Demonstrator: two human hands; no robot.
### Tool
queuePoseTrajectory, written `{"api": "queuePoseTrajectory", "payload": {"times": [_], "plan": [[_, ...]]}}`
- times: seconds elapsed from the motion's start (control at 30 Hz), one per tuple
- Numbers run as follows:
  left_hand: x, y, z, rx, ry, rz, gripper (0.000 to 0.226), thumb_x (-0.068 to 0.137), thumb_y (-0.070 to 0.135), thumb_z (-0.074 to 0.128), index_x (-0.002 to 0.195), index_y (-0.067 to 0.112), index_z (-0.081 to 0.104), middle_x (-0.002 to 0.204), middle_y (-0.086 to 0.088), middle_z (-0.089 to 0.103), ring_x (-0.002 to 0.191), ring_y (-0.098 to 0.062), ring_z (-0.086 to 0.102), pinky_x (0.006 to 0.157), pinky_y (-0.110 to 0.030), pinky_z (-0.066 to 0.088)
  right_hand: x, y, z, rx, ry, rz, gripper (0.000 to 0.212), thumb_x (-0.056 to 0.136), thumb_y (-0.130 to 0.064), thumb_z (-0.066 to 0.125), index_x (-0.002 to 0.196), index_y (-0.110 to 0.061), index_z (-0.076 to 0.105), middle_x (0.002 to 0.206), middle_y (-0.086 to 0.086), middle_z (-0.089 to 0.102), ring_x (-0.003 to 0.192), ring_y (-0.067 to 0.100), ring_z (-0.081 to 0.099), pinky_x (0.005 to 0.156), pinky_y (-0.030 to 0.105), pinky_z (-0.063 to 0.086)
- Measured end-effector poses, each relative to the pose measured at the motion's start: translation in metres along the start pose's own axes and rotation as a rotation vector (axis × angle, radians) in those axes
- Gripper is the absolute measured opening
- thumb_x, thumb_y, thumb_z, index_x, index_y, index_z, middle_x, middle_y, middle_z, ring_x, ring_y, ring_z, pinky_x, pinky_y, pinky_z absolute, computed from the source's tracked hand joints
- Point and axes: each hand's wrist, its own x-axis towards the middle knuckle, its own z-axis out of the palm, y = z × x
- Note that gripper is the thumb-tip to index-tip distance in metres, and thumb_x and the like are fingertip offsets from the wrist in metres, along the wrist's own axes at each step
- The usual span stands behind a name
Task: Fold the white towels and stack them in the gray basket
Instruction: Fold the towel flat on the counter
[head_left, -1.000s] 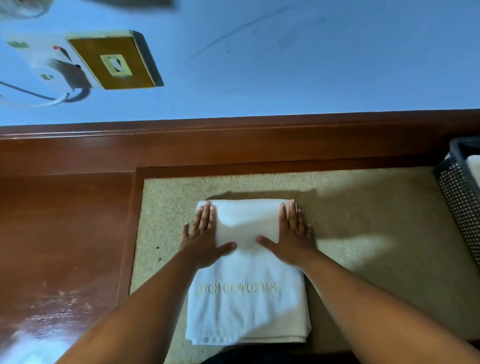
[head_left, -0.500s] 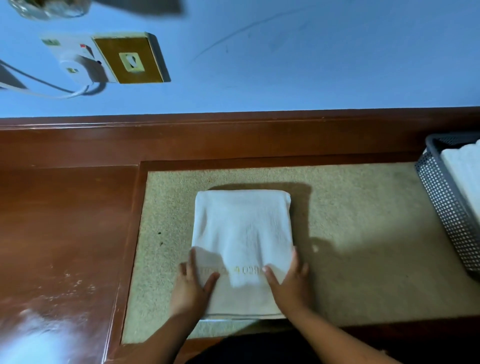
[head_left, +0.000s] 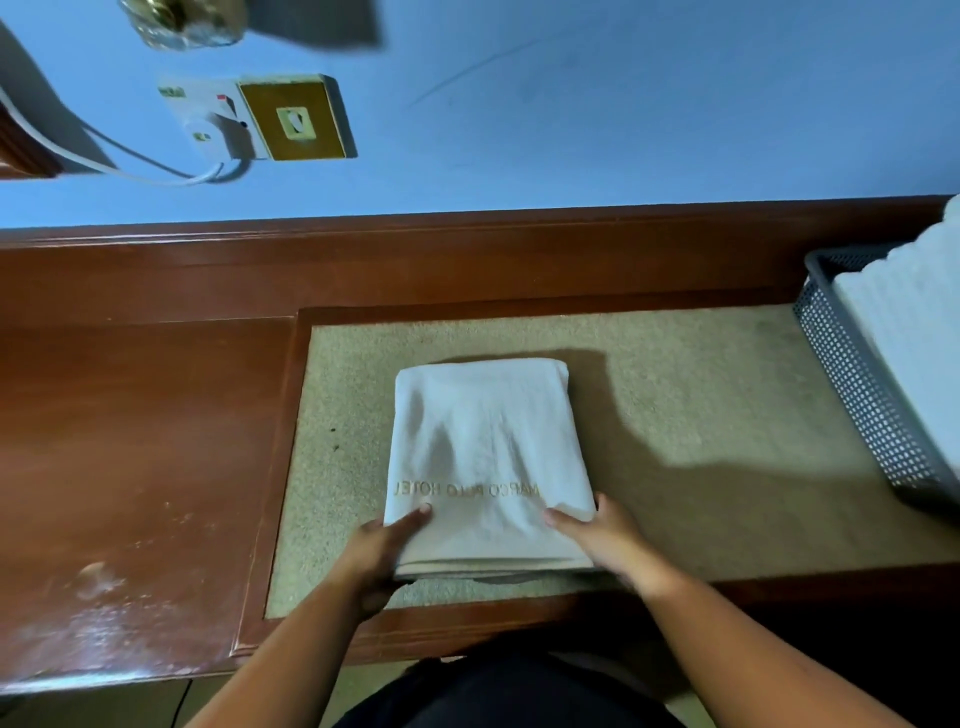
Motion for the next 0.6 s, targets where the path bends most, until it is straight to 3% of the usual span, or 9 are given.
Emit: {"api": "queuePoseTrajectory", "payload": {"times": [0.1, 0.2, 0.27, 0.33, 0.37, 0.43, 0.5, 0.53, 0.6], "plan": [[-0.008, -0.013, -0.004, -0.001, -0.003, -0.052, 0.042, 0.083, 0.016, 0.080, 0.117, -0.002, 0.064, 0.104, -0.022, 0.075, 0.088, -0.037, 0.071, 0.074, -0.040, 0.058, -0.012, 0.022, -0.003, -0.024, -0.156, 0.007, 0.090, 0.045, -0.060, 0.091, 0.121, -0.020, 0.062, 0.104, -0.011, 0.074, 0.094, 0.003, 0.070, 0.077, 0.018, 0.052], [-0.013, -0.022, -0.010, 0.016, 0.015, -0.058, 0.041, 0.084, 0.015, 0.078, 0.117, -0.005, 0.064, 0.104, -0.024, 0.074, 0.087, -0.038, 0.072, 0.070, -0.041, 0.059, -0.022, 0.032, -0.002, -0.001, -0.234, 0.024, 0.073, 0.062, -0.045, 0.092, 0.123, -0.017, 0.063, 0.105, -0.009, 0.074, 0.096, 0.005, 0.070, 0.084, 0.021, 0.054], [-0.017, -0.025, -0.017, -0.015, -0.023, -0.081, 0.038, 0.087, 0.015, 0.075, 0.117, -0.006, 0.063, 0.108, -0.026, 0.073, 0.088, -0.037, 0.071, 0.066, -0.038, 0.060, -0.024, 0.037, -0.003, 0.062, -0.245, 0.030, 0.094, 0.046, -0.056, 0.095, 0.125, -0.017, 0.062, 0.105, -0.005, 0.076, 0.097, 0.011, 0.072, 0.093, 0.031, 0.055], [-0.019, -0.030, -0.026, -0.023, -0.078, -0.114, 0.037, 0.088, 0.017, 0.075, 0.117, -0.003, 0.065, 0.113, -0.026, 0.071, 0.094, -0.037, 0.069, 0.070, -0.037, 0.060, -0.028, 0.039, -0.006, 0.113, -0.256, 0.042, 0.106, 0.039, -0.060, 0.095, 0.129, -0.015, 0.059, 0.104, -0.004, 0.076, 0.096, 0.014, 0.073, 0.089, 0.032, 0.057], [-0.018, -0.033, -0.030, 0.030, -0.080, -0.115, 0.040, 0.085, 0.020, 0.078, 0.116, -0.002, 0.066, 0.112, -0.025, 0.072, 0.094, -0.037, 0.068, 0.075, -0.039, 0.058, -0.033, 0.036, -0.009, 0.074, -0.267, 0.054, 0.100, 0.051, -0.056, 0.093, 0.134, -0.014, 0.056, 0.105, -0.005, 0.074, 0.093, 0.013, 0.073, 0.081, 0.026, 0.057], [-0.015, -0.042, -0.036, 0.326, -0.011, -0.085, 0.042, 0.081, 0.030, 0.082, 0.110, 0.001, 0.071, 0.097, -0.021, 0.075, 0.074, -0.029, 0.066, 0.070, -0.036, 0.052, -0.040, 0.036, -0.014, -0.094, -0.275, 0.088, 0.086, 0.078, -0.048, 0.081, 0.145, -0.013, 0.041, 0.114, -0.008, 0.066, 0.091, 0.008, 0.068, 0.066, 0.019, 0.052], [-0.012, -0.049, -0.036, 0.715, 0.094, -0.026, 0.033, 0.086, 0.037, 0.078, 0.099, 0.008, 0.070, 0.082, -0.011, 0.073, 0.056, -0.017, 0.059, 0.055, -0.028, 0.046, -0.043, 0.037, -0.017, -0.253, -0.245, 0.108, 0.087, 0.087, -0.046, 0.073, 0.153, -0.011, 0.028, 0.133, 0.001, 0.058, 0.105, 0.013, 0.063, 0.073, 0.020, 0.049], [-0.010, -0.051, -0.036, 0.863, 0.154, 0.010, 0.030, 0.087, 0.038, 0.077, 0.094, 0.011, 0.067, 0.082, -0.009, 0.072, 0.058, -0.017, 0.060, 0.053, -0.027, 0.046, -0.043, 0.037, -0.018, -0.293, -0.230, 0.100, 0.087, 0.087, -0.044, 0.073, 0.153, -0.010, 0.027, 0.140, 0.004, 0.054, 0.113, 0.015, 0.060, 0.081, 0.020, 0.046], [-0.005, -0.051, -0.035, 1.014, 0.283, 0.096, 0.029, 0.084, 0.036, 0.077, 0.091, 0.014, 0.059, 0.086, -0.006, 0.070, 0.072, -0.020, 0.064, 0.063, -0.034, 0.054, -0.041, 0.036, -0.015, -0.323, -0.172, 0.057, 0.086, 0.084, -0.037, 0.076, 0.152, -0.012, 0.030, 0.133, 0.002, 0.057, 0.110, 0.013, 0.059, 0.084, 0.021, 0.045]]}}
